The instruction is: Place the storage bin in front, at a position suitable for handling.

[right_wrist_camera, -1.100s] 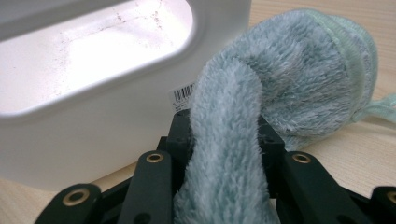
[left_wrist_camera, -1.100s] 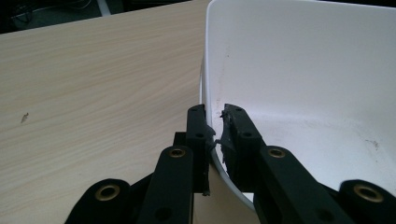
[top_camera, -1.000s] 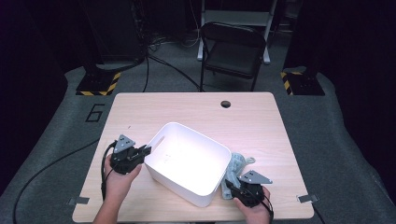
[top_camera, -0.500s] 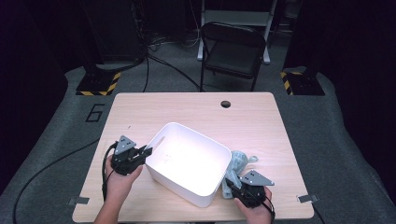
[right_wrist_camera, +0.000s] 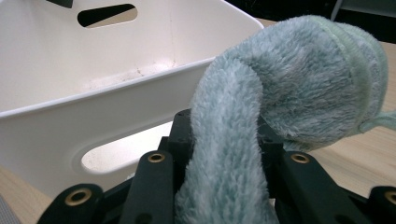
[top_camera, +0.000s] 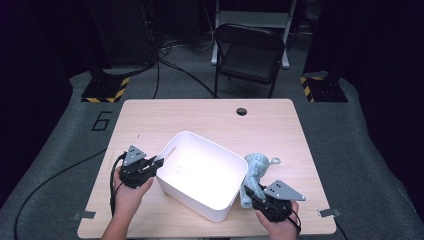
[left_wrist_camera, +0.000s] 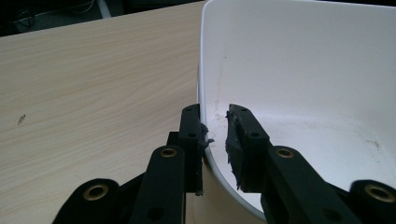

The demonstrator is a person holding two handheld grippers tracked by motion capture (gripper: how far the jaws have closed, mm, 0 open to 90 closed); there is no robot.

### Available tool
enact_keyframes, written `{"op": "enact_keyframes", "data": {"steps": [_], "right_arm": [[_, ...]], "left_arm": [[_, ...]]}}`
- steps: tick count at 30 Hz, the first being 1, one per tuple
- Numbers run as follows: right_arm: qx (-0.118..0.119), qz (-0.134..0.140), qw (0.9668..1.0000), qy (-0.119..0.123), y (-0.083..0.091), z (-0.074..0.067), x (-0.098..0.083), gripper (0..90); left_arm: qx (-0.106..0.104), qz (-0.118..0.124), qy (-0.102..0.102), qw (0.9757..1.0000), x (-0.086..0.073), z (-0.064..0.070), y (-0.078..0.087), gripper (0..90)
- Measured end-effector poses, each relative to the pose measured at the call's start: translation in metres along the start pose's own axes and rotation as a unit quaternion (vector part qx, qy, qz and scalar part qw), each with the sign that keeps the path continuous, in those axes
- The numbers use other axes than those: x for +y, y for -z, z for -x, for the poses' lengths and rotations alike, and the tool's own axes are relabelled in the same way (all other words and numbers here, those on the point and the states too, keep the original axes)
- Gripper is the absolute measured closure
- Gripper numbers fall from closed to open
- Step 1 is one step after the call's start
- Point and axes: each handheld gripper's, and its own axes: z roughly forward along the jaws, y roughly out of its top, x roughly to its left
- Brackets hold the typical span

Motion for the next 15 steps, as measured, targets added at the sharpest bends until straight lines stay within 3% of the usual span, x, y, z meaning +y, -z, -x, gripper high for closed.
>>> {"op": "enact_keyframes", "data": {"steps": [3, 15], "right_arm": [[0.002, -0.004, 1.0000, -0.003, -0.004, 0.002, -0.004, 66.9], [0.013, -0.074, 0.9972, -0.004, -0.029, 0.002, -0.028, 67.0]], "left_arm": [[0.000, 0.000, 0.000, 1.0000, 0.000, 0.000, 0.000, 75.4], [-0.002, -0.004, -0.002, 1.0000, 0.000, 0.001, -0.001, 73.3]]}}
